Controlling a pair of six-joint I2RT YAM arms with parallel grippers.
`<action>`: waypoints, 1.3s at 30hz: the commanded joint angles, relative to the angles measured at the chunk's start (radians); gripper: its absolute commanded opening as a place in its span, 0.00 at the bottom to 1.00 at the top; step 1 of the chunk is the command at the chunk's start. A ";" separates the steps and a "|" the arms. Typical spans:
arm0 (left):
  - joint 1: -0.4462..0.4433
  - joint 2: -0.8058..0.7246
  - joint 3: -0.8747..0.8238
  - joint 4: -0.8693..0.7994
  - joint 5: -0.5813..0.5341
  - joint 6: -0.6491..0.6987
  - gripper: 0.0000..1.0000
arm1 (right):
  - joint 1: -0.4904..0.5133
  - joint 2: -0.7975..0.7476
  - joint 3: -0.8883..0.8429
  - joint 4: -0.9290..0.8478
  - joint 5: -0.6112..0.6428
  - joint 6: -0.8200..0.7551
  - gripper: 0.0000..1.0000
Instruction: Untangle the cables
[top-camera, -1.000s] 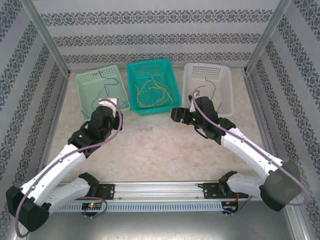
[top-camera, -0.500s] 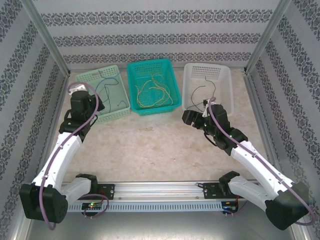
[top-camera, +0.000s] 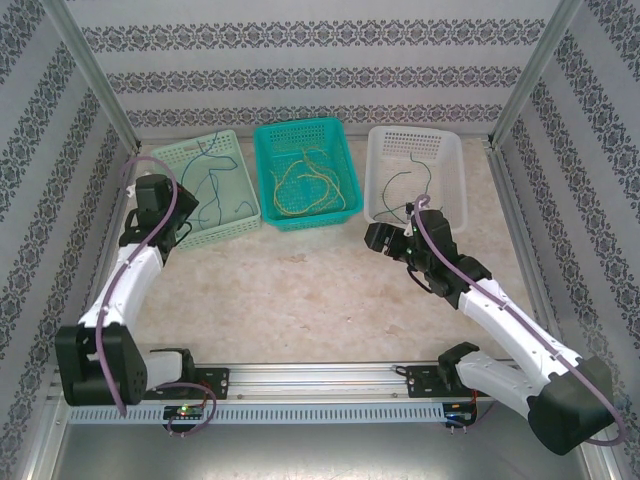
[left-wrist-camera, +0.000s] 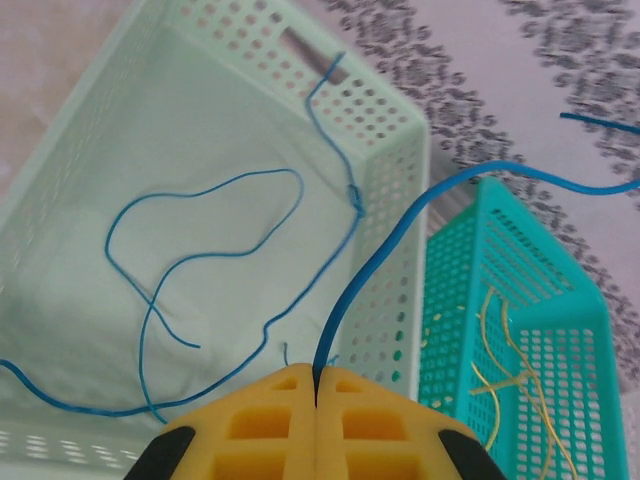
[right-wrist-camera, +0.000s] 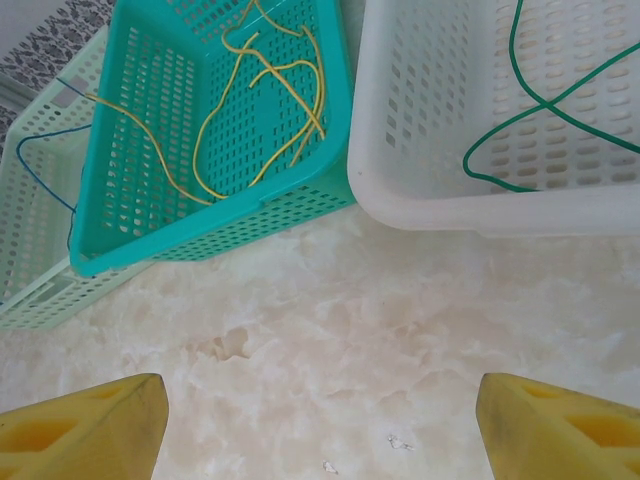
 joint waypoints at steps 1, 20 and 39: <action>0.024 0.042 -0.012 0.074 0.021 -0.115 0.00 | -0.007 -0.011 0.007 0.006 -0.015 0.010 0.81; 0.013 0.111 -0.005 0.050 0.045 -0.129 0.66 | -0.015 -0.044 -0.014 -0.011 0.009 0.022 0.81; -0.073 -0.134 -0.046 -0.070 -0.076 0.353 1.00 | -0.080 -0.099 0.055 -0.148 0.277 -0.282 0.92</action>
